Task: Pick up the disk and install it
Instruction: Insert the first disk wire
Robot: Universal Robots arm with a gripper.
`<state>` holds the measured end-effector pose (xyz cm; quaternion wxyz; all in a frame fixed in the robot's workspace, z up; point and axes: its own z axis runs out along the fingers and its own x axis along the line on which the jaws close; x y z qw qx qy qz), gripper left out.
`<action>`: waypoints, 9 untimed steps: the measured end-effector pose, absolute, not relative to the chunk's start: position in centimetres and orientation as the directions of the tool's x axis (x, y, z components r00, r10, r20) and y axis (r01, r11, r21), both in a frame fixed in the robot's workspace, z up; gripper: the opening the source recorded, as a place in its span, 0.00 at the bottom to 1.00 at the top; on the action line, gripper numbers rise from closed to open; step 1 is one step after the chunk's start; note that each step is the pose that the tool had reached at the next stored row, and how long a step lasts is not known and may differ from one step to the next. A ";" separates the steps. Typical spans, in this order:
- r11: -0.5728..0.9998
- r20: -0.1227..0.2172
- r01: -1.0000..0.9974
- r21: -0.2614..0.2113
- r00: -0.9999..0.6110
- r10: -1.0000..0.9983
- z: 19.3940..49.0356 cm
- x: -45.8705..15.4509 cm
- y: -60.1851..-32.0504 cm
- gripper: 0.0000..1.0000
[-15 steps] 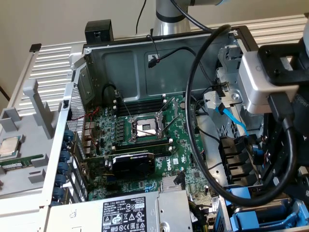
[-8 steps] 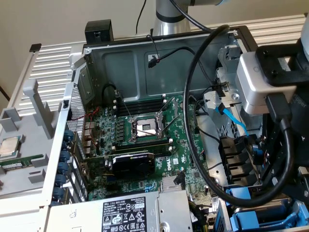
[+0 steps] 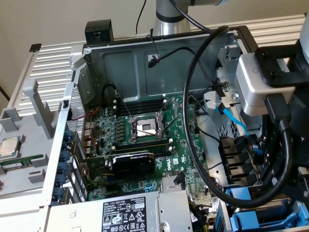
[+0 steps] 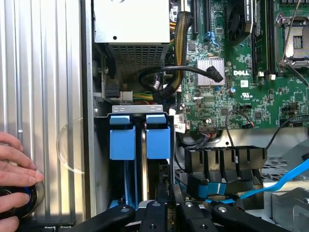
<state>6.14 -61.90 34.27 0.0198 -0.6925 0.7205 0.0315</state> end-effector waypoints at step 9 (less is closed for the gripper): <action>0.039 -0.072 -0.999 0.018 -0.040 -0.997 34.2 6.1 -61.8 0.16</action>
